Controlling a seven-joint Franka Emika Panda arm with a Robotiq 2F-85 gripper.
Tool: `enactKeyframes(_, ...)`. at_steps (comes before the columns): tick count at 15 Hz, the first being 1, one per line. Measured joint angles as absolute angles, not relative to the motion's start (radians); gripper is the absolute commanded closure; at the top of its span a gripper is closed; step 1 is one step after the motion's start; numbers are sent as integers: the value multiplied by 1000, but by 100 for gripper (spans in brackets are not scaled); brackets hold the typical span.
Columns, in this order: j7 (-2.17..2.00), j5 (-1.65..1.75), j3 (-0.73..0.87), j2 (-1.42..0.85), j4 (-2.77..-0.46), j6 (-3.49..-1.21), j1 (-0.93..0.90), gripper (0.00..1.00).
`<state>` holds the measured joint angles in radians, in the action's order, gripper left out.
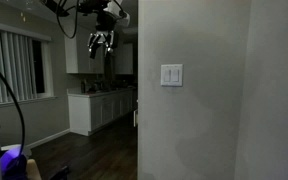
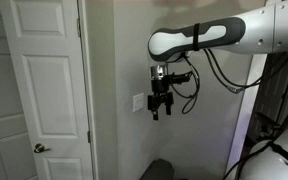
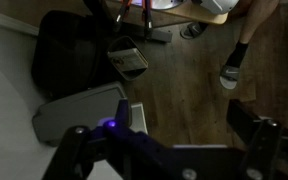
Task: Turn on the right light switch
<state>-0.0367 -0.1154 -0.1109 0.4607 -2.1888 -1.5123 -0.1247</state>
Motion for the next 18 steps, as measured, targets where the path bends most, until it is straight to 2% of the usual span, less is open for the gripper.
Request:
enactKeyframes(8,-37,-115,-111,461,-2189,-1512,-125,0)
enactKeyframes(9,-37,-115,-111,461,-2189,-1512,-125,25)
enactKeyframes(11,-37,-115,-111,461,-2189,-1513,-124,32)
enactKeyframes(18,-80,-226,-47,443,-2185,-1663,-80,80)
